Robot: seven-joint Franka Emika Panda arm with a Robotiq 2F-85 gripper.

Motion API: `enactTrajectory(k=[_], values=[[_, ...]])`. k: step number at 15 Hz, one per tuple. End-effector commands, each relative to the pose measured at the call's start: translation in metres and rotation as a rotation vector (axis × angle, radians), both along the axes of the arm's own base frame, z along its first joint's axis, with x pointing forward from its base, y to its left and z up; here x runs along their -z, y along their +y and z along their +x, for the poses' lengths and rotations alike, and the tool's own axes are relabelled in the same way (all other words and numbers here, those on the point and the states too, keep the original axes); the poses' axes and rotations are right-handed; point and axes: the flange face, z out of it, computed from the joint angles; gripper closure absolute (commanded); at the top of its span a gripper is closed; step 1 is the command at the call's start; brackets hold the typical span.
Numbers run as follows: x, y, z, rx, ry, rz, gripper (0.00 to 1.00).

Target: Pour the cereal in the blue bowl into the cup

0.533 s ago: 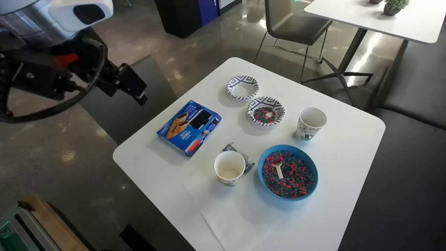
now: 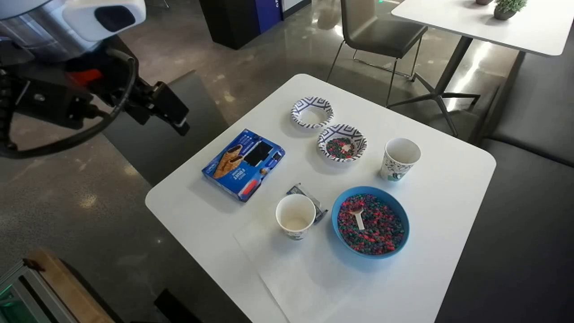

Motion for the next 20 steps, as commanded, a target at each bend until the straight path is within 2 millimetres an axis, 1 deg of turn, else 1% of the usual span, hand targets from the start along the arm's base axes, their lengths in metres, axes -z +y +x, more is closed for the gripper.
enactTrajectory(k=[1, 4, 6, 7, 9, 11, 15, 18, 20], values=[[-0.001, 0.0, 0.0, 0.0, 0.001, 0.0, 0.0], [0.011, -0.009, 0.039, 0.056, -0.025, -0.015, 0.0], [0.017, -0.022, 0.071, 0.089, -0.046, -0.024, 0.0], [0.018, -0.031, 0.089, 0.124, -0.055, -0.023, 0.0], [0.019, -0.051, 0.121, 0.2, -0.066, 0.0, 0.0], [0.017, -0.064, 0.152, 0.288, -0.054, 0.037, 0.0], [0.008, -0.082, 0.216, 0.481, -0.104, 0.125, 0.0], [0.005, -0.096, 0.252, 0.627, -0.156, 0.16, 0.0], [0.012, -0.108, 0.27, 0.728, -0.168, 0.163, 0.0]])
